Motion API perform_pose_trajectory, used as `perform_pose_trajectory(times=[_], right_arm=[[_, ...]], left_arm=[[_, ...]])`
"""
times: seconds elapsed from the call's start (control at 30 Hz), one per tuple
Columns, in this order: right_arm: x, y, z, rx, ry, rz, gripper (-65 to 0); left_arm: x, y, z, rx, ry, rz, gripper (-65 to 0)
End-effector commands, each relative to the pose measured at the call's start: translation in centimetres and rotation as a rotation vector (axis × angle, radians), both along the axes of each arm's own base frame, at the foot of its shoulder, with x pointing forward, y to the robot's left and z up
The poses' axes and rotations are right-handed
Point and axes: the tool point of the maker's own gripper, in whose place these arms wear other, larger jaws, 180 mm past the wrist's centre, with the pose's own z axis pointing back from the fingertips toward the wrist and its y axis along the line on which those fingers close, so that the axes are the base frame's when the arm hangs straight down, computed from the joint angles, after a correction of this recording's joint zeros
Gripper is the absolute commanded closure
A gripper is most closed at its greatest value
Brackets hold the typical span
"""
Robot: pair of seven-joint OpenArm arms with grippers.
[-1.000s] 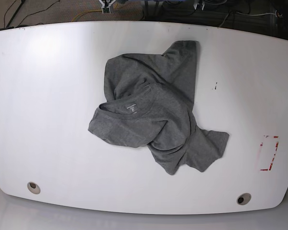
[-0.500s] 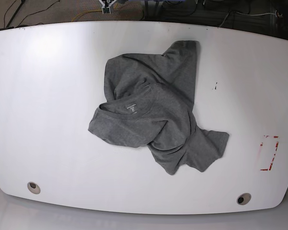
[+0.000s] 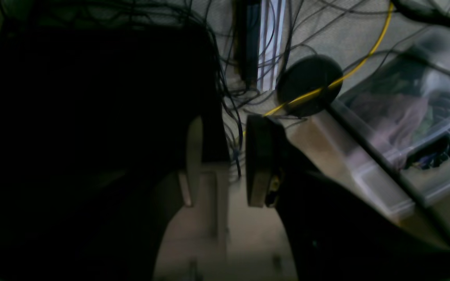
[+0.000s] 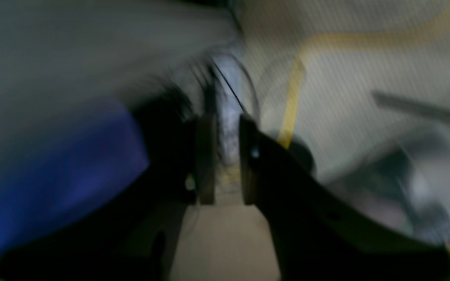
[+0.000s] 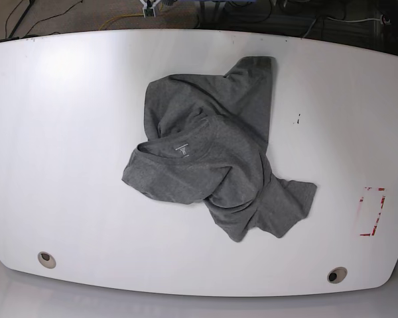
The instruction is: Layout the t-shirt on the table in an organized manner, then fold the t-shirt properly
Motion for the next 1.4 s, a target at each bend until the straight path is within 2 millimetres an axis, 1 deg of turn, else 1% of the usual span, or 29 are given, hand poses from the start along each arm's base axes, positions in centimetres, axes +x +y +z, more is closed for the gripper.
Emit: perform_pose_trajectory(times=[0.0, 0.1, 0.2, 0.33, 0.5, 0.77, 0.83, 0.93, 1.07, 1.2, 1.33, 1.37], right_arm=[[0.0, 0.1, 0.1, 0.006, -0.009, -0.010, -9.2], [0.2, 0.5, 0.1, 0.013, -0.013, -0.015, -9.2], [0.5, 0.7, 0.2, 0.015, -0.018, -0.014, -9.2], [0.6, 0.7, 0.2, 0.015, -0.020, -0.014, -9.2], [0.4, 0.9, 0.2, 0.019, -0.017, -0.017, -9.2], [-0.2, 0.7, 0.3, 0.014, -0.018, -0.020, -9.2], [0.2, 0.4, 0.6, 0.005, -0.039, -0.019, -8.7], [0.5, 0.6, 1.2, -0.001, -0.079, -0.022, -5.7], [0.6, 0.1, 1.8, -0.017, -0.103, -0.018, -4.4], [-0.1, -0.4, 2.5, -0.033, -0.117, -0.014, -4.4], [-0.8, -1.0, 3.2, -0.050, -0.129, -0.011, -4.4], [-1.0, -1.2, 3.4, -0.056, -0.134, -0.009, -4.4]], left_arm=[[0.1, 0.7, 0.1, 0.010, -0.011, 0.002, -17.2], [0.2, 0.7, 0.1, 0.010, -0.012, 0.002, -17.2], [0.4, 1.7, 0.1, 0.025, -0.015, -0.003, -17.2], [0.4, 2.2, 0.2, 0.032, -0.015, -0.006, -17.2], [0.4, 2.2, 0.2, 0.032, -0.015, -0.006, -17.2], [-0.3, 2.1, 0.3, 0.029, -0.007, 0.005, -17.2], [-0.7, 2.1, 0.4, 0.028, -0.015, 0.006, -17.2], [-0.2, 2.2, 0.7, 0.027, -0.065, 0.004, -17.2], [-0.5, 2.1, 1.4, 0.024, -0.106, -0.002, -17.2], [-0.3, 1.9, 2.1, 0.021, -0.137, -0.012, -17.2], [-0.8, 1.8, 2.9, 0.019, -0.157, -0.021, -17.2], [-0.6, 1.8, 3.1, 0.020, -0.169, -0.023, -17.2]])
